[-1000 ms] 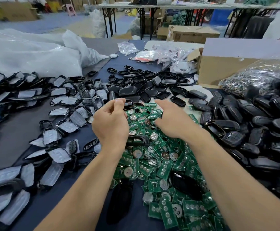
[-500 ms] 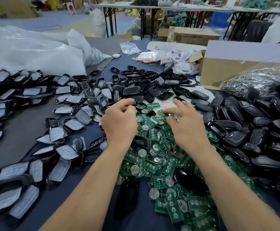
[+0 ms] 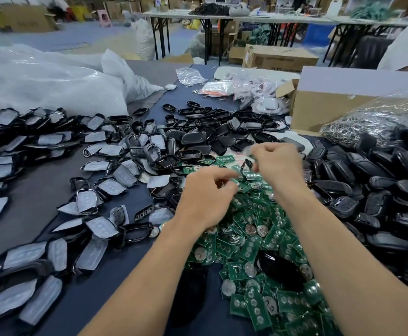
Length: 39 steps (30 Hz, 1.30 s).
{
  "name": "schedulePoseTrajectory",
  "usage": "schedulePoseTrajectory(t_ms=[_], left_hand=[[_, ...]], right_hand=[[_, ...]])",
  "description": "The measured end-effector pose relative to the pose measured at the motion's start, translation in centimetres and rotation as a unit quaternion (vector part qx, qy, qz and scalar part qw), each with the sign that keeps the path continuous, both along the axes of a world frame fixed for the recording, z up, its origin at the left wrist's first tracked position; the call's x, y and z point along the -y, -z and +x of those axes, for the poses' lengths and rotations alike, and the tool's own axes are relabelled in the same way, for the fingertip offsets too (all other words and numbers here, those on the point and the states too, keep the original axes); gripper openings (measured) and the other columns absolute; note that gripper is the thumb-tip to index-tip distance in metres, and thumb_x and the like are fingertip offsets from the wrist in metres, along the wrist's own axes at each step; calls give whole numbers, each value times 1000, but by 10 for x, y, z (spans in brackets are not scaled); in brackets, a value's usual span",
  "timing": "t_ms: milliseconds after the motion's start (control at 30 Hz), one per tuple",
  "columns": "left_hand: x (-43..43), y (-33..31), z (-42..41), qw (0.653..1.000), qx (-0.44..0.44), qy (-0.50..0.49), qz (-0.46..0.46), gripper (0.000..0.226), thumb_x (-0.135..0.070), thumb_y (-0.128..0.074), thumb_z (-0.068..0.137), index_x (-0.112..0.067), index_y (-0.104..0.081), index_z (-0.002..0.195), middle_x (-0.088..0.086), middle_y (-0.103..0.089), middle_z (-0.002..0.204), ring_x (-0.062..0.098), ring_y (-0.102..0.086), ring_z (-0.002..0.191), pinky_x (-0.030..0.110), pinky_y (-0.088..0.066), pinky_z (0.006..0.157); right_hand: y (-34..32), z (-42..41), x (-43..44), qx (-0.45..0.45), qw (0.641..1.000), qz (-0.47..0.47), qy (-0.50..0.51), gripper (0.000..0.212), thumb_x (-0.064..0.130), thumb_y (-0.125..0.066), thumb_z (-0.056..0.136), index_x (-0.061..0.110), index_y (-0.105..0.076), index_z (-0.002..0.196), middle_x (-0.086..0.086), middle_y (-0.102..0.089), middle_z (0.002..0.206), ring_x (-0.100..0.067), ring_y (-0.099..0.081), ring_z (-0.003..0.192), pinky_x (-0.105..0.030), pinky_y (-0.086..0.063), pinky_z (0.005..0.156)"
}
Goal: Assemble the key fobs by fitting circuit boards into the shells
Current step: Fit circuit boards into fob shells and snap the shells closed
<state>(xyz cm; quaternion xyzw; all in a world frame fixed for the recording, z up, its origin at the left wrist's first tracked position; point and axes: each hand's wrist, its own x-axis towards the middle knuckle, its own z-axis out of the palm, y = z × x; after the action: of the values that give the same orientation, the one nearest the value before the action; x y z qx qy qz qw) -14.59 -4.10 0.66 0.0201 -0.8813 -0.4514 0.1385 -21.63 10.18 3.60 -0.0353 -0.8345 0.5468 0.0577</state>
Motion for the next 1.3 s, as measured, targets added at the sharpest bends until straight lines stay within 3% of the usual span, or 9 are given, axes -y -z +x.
schedulePoseTrajectory(t_ms=[133, 233, 367, 467, 667, 767, 900, 1067, 1300], left_hand=[[12, -6, -2, 986, -54, -160, 11, 32, -20, -56, 88, -35, -82, 99, -18, -72, 95, 19, -65, 96, 43, -54, 92], [26, -3, -5, 969, -8, -243, 49, 27, -18, -58, 83, -38, -76, 86, -17, -72, 81, 23, -65, 95, 41, -51, 89], [31, -1, -8, 950, 13, -303, 75, 28, -8, -56, 75, -33, -68, 80, -16, -67, 79, 21, -62, 96, 38, -47, 86], [35, -1, -10, 944, 10, -315, 102, 29, -8, -56, 75, -36, -63, 77, -15, -68, 81, 21, -63, 96, 36, -46, 86], [31, -4, -9, 943, -5, -308, 126, 21, -14, -63, 87, -34, -69, 85, -15, -69, 86, 19, -65, 97, 45, -53, 94], [25, -3, -2, 974, -82, -201, 66, 36, -12, -69, 86, -37, -75, 112, -20, -68, 110, 4, -62, 106, 31, -52, 101], [5, -2, 7, 995, -99, 17, -1, 64, -8, -73, 86, -43, -64, 139, -21, -64, 138, -9, -52, 129, 6, -34, 109], [-12, 6, 11, 995, -97, 36, -2, 70, -23, -78, 92, -62, -46, 141, -30, -65, 124, -19, -61, 95, -4, -38, 91], [-20, 4, 5, 962, -19, -20, 273, 33, -2, -71, 94, -34, -79, 96, -5, -82, 87, 19, -80, 75, 31, -65, 61]], right_hand=[[-20, -8, 43, -3, 980, 128, -150, 25, 27, -69, 74, 6, -72, 63, -10, -66, 62, -13, -39, 51, -27, -38, 57], [-21, -21, 78, -16, 960, 212, -181, 29, 25, -67, 82, 0, -70, 68, -3, -54, 54, -20, -45, 61, -31, -43, 62], [-3, -37, 108, 33, 923, 310, -226, 30, 29, -68, 91, 6, -75, 108, -13, -73, 103, -30, -64, 99, -37, -55, 91], [2, -33, 107, 12, 936, 294, -193, 21, 29, -73, 88, 14, -82, 99, -11, -76, 99, -30, -67, 101, -39, -55, 93], [10, -11, 76, -63, 981, 150, -109, 19, 23, -75, 86, 22, -82, 68, 9, -68, 54, -9, -61, 56, -15, -41, 47], [5, 4, 53, 4, 994, -97, -44, 28, 22, -79, 88, 29, -79, 61, 13, -72, 61, -3, -62, 64, -29, -59, 62], [-2, 31, 16, 100, 943, -313, -47, 30, 11, -73, 94, 19, -82, 67, 1, -79, 77, -15, -72, 67, -29, -63, 64], [4, 56, -21, 143, 913, -373, -85, 15, 9, -65, 99, 10, -78, 92, -10, -79, 88, -16, -74, 71, -31, -62, 67], [19, 57, -37, 89, 920, -380, -36, 24, 6, -57, 102, 16, -77, 112, -7, -74, 74, -17, -55, 60, -26, -41, 54]])
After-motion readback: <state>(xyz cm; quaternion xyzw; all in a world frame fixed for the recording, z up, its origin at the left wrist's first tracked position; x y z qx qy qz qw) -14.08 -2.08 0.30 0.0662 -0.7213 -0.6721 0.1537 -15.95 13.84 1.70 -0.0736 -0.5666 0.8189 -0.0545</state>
